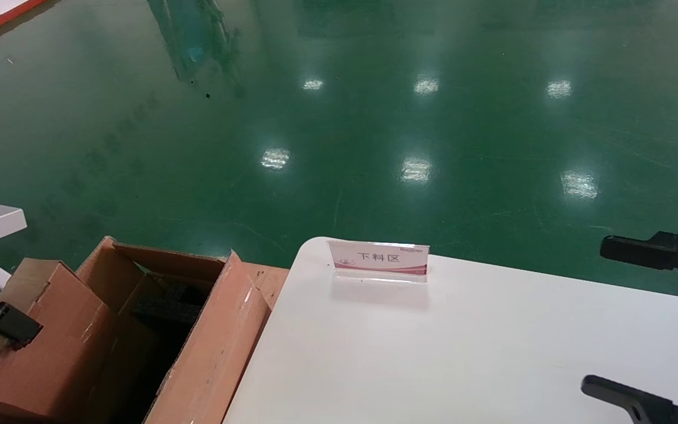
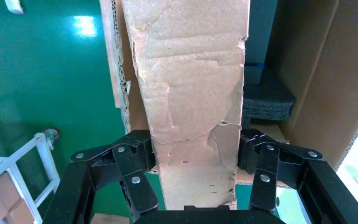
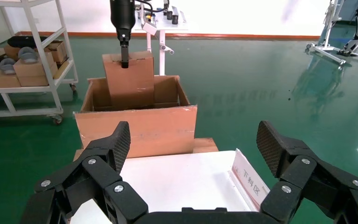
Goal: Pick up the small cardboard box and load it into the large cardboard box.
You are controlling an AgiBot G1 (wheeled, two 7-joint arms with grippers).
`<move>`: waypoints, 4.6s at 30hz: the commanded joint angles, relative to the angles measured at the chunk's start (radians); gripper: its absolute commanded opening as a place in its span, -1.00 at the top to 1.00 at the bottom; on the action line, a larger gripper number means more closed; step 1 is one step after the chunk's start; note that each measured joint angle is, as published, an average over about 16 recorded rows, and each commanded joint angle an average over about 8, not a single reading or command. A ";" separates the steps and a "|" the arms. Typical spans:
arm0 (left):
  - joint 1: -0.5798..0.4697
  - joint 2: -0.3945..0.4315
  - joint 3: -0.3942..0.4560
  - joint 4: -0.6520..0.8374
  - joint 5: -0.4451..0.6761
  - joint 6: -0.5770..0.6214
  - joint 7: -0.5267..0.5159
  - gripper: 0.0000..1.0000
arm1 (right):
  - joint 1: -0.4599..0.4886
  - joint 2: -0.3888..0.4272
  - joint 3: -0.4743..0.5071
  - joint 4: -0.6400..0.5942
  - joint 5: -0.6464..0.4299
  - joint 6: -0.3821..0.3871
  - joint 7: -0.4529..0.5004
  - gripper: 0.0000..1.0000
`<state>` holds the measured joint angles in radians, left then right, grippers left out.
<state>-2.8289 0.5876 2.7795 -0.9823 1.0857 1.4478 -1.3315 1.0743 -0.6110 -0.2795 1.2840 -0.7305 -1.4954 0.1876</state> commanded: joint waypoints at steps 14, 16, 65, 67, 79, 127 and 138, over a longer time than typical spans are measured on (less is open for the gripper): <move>0.062 0.010 0.002 -0.015 0.027 -0.063 -0.022 1.00 | 0.000 0.000 0.000 0.000 0.000 0.000 0.000 -1.00; 0.071 0.009 0.002 -0.016 0.030 -0.071 -0.023 1.00 | 0.000 0.000 0.000 0.000 0.000 0.000 0.000 -1.00; 0.340 0.014 -0.019 0.079 0.007 -0.187 -0.092 -1.00 | 0.000 0.000 0.000 0.000 0.000 0.000 0.000 -1.00; 0.341 0.014 -0.019 0.079 0.008 -0.188 -0.092 -1.00 | 0.000 0.000 0.000 0.000 0.000 0.000 0.000 -1.00; 0.343 0.014 -0.019 0.081 0.008 -0.189 -0.092 -1.00 | 0.000 0.000 0.000 0.000 0.000 0.000 0.000 -1.00; 0.105 -0.260 -0.411 -0.130 -0.209 -0.044 0.745 -1.00 | 0.000 0.000 0.000 0.000 0.000 0.000 0.000 -1.00; 0.167 -0.243 -0.498 -0.137 -0.209 -0.041 0.760 -1.00 | 0.000 0.000 0.000 0.000 0.000 0.000 0.000 -1.00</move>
<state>-2.6580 0.3436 2.2764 -1.1203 0.8754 1.4073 -0.5689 1.0740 -0.6109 -0.2795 1.2837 -0.7303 -1.4950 0.1875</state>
